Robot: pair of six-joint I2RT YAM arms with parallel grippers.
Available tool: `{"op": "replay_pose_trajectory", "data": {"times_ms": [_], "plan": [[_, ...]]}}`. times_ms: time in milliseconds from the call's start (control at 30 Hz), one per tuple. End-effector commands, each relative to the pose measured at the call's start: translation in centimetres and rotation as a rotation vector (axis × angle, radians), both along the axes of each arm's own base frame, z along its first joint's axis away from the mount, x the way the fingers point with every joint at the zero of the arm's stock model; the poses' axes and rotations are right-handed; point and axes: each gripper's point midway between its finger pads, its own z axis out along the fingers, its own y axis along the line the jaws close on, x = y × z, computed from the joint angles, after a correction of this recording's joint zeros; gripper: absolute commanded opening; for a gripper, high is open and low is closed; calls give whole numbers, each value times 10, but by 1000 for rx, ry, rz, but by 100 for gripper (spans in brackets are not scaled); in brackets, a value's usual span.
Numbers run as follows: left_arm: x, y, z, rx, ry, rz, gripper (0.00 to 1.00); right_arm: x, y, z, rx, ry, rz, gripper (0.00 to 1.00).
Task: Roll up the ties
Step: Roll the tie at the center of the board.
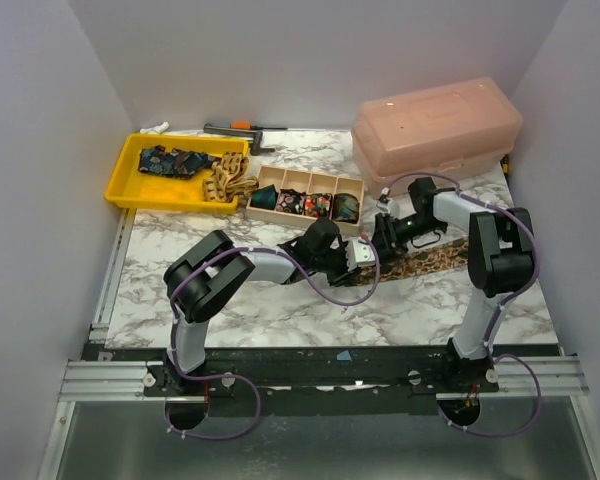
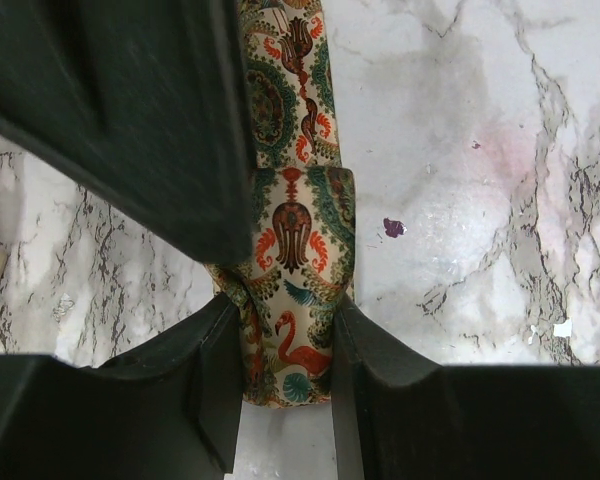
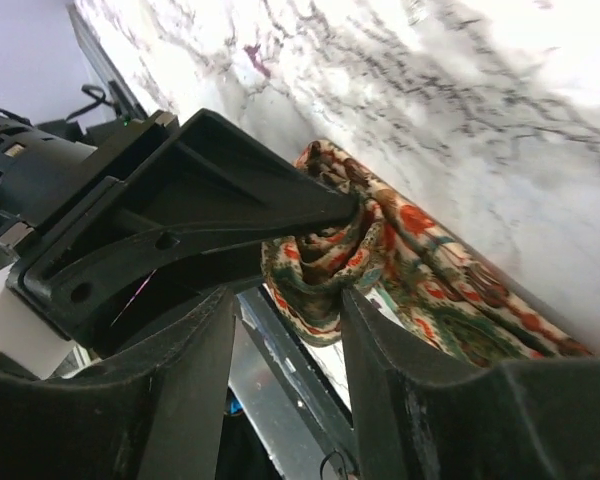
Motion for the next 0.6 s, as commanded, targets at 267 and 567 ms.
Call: {"op": "replay_pose_trajectory", "data": {"times_ms": [267, 567], "plan": [[-49, 76, -98, 376, 215, 41, 31, -11, -13, -41, -204, 3, 68, 38], [-49, 75, -97, 373, 212, 36, 32, -22, 2, -16, -27, 75, 75, 33]]}}
